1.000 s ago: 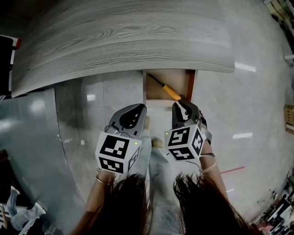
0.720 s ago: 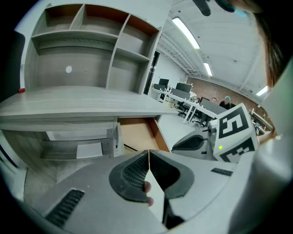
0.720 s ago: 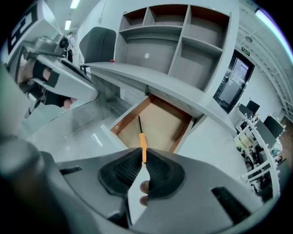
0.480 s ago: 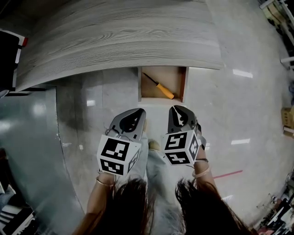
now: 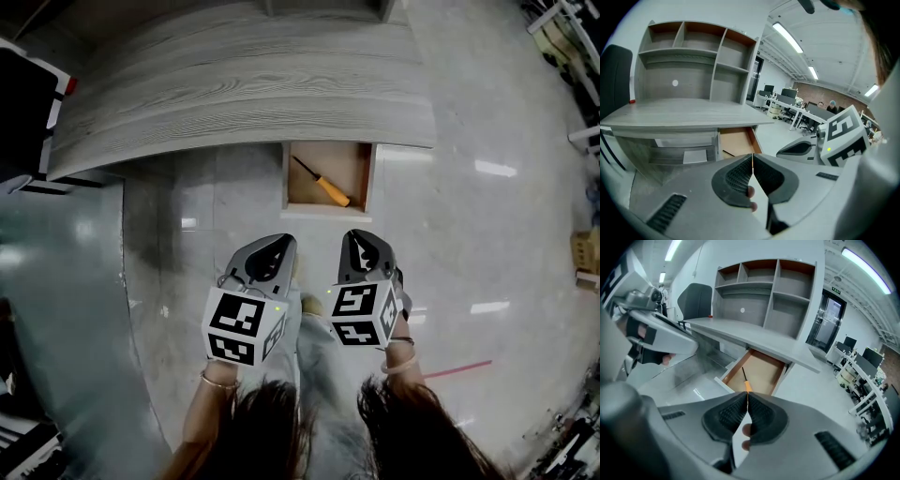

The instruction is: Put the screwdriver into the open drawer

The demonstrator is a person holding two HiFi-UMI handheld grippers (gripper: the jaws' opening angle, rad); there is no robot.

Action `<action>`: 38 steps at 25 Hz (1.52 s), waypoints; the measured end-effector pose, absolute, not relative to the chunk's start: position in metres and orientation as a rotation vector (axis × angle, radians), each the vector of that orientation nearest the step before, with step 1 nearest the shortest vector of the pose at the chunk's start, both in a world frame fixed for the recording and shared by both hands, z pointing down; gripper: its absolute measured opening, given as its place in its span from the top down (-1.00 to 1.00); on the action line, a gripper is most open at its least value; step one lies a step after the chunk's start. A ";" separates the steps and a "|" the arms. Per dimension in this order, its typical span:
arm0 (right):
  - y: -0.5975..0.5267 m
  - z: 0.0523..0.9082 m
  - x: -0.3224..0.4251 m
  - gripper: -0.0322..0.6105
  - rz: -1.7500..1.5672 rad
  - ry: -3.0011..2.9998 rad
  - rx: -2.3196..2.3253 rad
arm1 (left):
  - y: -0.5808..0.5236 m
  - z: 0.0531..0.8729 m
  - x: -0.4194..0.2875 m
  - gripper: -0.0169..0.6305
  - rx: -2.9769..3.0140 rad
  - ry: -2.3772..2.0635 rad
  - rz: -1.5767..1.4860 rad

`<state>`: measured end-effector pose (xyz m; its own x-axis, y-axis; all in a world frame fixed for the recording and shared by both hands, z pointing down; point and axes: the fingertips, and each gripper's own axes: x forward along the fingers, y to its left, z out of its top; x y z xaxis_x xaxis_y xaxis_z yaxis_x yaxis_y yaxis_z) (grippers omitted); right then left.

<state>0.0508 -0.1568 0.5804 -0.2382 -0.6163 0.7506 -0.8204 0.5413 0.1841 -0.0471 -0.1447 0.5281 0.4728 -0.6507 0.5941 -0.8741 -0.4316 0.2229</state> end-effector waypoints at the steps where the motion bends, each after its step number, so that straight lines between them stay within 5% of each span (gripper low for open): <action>1: -0.154 0.577 0.051 0.81 0.315 -1.960 1.170 | -0.143 0.524 -0.046 0.88 2.218 -1.268 0.582; 38: -0.092 0.404 0.075 0.81 0.344 -2.097 1.425 | -0.079 0.381 -0.027 0.88 2.233 -1.396 0.495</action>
<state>0.0749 -0.0916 0.4036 -0.2656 -0.7634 0.5888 -0.9114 0.3979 0.1048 -0.0270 -0.0785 0.3808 0.4211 -0.7403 0.5240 -0.9051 -0.3806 0.1897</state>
